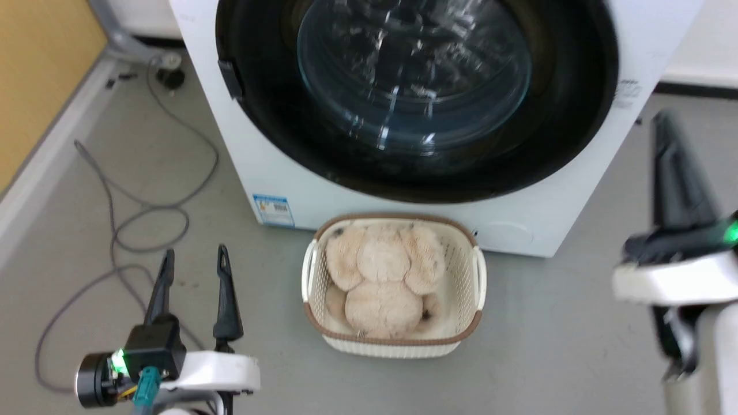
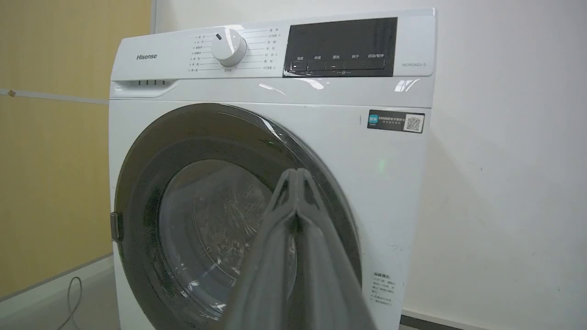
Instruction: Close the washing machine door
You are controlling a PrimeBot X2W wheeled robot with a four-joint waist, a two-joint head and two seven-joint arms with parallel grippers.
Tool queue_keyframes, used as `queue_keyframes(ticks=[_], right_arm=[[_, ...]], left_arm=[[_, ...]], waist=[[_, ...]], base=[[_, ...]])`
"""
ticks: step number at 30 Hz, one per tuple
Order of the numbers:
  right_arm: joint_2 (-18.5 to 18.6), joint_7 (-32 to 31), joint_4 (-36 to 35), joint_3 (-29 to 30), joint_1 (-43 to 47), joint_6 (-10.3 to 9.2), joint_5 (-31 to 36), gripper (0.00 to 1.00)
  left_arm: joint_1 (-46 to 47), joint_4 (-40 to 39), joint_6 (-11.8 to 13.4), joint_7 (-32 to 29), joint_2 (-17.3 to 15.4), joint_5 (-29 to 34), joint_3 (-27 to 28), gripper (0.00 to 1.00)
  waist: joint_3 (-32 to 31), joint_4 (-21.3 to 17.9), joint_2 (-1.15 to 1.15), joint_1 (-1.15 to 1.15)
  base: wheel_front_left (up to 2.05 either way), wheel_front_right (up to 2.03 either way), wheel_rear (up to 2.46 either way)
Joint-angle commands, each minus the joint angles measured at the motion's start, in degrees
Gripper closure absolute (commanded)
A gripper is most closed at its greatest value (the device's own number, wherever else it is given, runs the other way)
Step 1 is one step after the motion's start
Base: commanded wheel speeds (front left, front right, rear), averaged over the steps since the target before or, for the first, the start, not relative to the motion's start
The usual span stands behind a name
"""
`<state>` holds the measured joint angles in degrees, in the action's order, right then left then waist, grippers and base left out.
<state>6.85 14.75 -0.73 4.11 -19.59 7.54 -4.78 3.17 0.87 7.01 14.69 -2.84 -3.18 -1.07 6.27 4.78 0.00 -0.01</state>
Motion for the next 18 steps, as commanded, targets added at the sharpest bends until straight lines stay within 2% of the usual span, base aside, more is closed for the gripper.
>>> queue_keyframes(ticks=[1,2,3,4,18], right_arm=[[-0.5,0.3,0.1,-0.6,1.6,-0.05,-0.4,1.00],[-0.8,0.3,0.5,-1.2,2.9,-0.05,-0.7,0.87],[-1.1,0.3,1.1,-1.5,4.0,-0.05,-1.3,0.53],[-1.4,0.3,1.7,-1.7,4.9,-0.05,-1.7,0.00],[-3.9,0.3,4.9,-0.9,16.8,-0.05,-1.9,0.00]], left_arm=[[-1.0,0.2,-0.2,0.3,0.0,0.4,0.1,0.00],[-1.5,0.3,-0.3,0.3,0.0,0.4,0.2,0.00],[-2.0,0.4,-0.3,0.3,0.0,0.5,0.2,0.00],[-2.5,0.5,-0.4,0.3,0.0,0.6,0.2,0.00],[-5.4,1.1,-1.0,0.3,0.0,1.1,-0.5,0.00]], waist=[[-1.7,-0.7,0.00,0.01],[-2.2,-0.8,0.00,0.01],[-2.8,-0.9,0.00,0.01],[-3.4,-1.0,0.00,0.01],[-6.7,-1.1,0.00,0.01]], base=[[0.00,0.00,0.00],[0.00,0.00,0.00],[0.00,0.00,0.00],[0.00,0.00,0.00],[0.00,0.00,0.00]])
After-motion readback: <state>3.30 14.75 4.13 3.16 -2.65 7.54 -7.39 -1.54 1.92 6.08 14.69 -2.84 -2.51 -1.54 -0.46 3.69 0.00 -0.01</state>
